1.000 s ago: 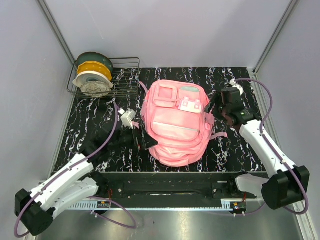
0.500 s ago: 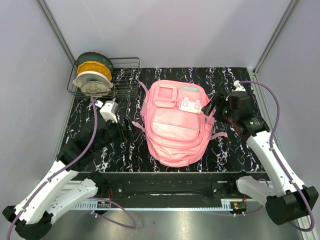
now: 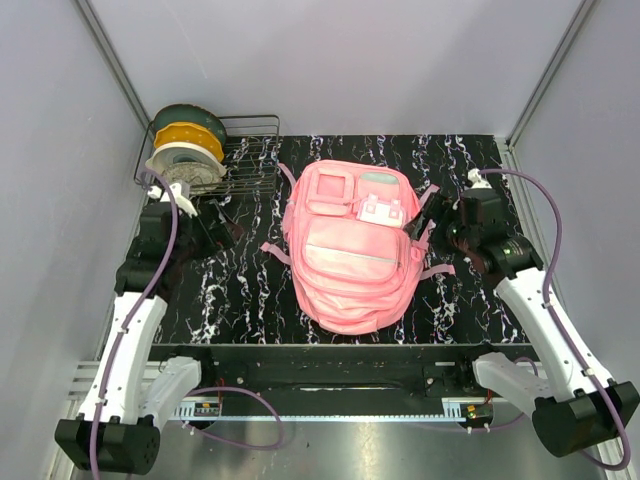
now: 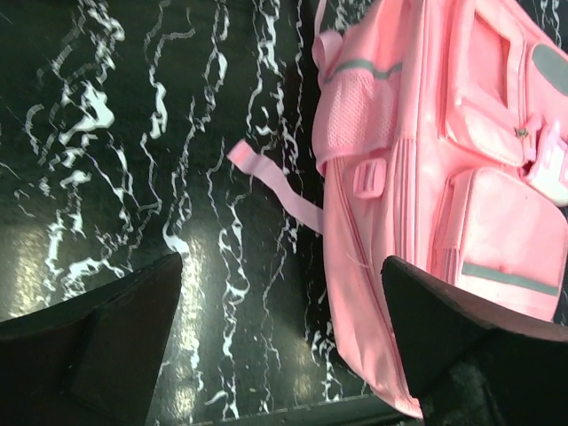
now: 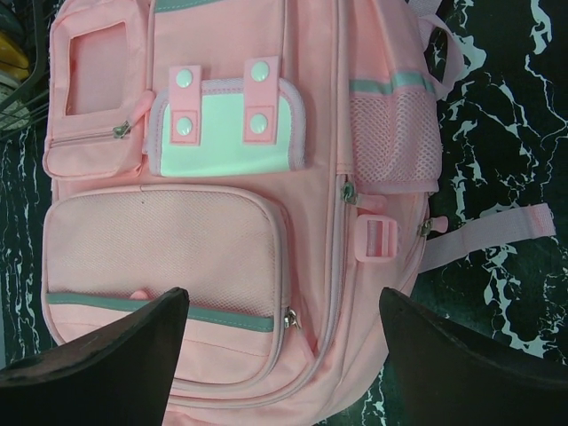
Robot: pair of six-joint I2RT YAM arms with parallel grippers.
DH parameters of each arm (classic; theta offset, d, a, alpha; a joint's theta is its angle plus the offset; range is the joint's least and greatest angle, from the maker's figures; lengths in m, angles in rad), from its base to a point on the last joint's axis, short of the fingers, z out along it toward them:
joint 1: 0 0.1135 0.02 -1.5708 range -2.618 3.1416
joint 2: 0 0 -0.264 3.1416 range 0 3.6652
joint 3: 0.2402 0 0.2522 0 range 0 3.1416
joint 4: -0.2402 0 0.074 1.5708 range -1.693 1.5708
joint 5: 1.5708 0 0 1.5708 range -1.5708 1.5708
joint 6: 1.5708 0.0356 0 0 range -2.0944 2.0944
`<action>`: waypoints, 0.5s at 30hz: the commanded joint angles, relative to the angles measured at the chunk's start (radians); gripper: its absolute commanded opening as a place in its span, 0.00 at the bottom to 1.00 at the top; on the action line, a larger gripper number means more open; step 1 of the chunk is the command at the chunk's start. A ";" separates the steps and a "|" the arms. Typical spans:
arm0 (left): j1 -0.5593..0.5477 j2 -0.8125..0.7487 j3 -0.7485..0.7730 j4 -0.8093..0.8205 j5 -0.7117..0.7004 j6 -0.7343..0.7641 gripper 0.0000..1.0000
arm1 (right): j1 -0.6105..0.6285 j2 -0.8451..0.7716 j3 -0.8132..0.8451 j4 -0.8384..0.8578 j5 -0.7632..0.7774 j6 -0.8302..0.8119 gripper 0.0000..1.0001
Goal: Pack the student bag
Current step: Reset both arms
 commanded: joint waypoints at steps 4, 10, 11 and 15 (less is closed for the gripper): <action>0.005 -0.051 -0.043 -0.009 0.101 -0.057 0.99 | -0.004 -0.017 0.022 -0.019 0.010 -0.006 0.95; 0.005 -0.066 -0.056 0.017 0.139 -0.048 0.99 | -0.006 -0.016 -0.087 0.130 -0.303 0.016 1.00; 0.005 -0.065 -0.057 0.018 0.147 -0.037 0.99 | -0.003 -0.013 -0.116 0.180 -0.465 0.045 1.00; 0.005 -0.082 -0.074 0.053 0.190 -0.010 0.99 | -0.001 -0.042 -0.245 0.350 -0.542 0.171 1.00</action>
